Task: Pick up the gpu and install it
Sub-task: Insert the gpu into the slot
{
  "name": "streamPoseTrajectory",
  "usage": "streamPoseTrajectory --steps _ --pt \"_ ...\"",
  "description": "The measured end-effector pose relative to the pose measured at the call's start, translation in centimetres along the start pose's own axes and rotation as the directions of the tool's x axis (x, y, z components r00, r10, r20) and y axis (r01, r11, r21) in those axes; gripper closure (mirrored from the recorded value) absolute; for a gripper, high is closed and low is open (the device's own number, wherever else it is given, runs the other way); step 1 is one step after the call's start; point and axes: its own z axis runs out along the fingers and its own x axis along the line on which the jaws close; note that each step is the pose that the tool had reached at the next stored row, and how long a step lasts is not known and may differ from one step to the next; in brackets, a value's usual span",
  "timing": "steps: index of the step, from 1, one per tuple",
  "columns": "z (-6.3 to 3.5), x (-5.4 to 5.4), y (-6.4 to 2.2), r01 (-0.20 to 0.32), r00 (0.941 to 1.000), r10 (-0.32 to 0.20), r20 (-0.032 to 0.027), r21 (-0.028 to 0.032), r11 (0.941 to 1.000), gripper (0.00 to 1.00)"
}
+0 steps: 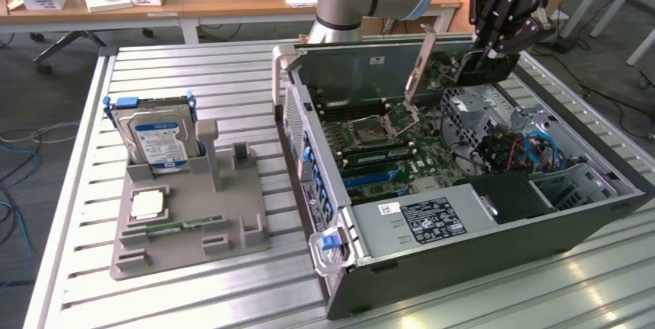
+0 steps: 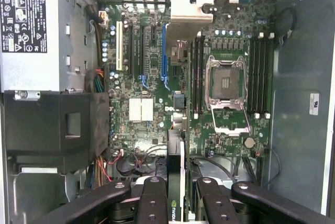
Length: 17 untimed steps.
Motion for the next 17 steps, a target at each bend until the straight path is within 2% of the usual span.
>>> streamPoseTrajectory --steps 6,17 --pt "0.34 0.01 0.47 -0.007 1.0000 0.007 -0.0004 0.0005 1.0000 0.74" --pt "0.50 0.02 0.56 -0.020 0.9998 0.020 -0.0004 0.0009 0.9998 0.74"
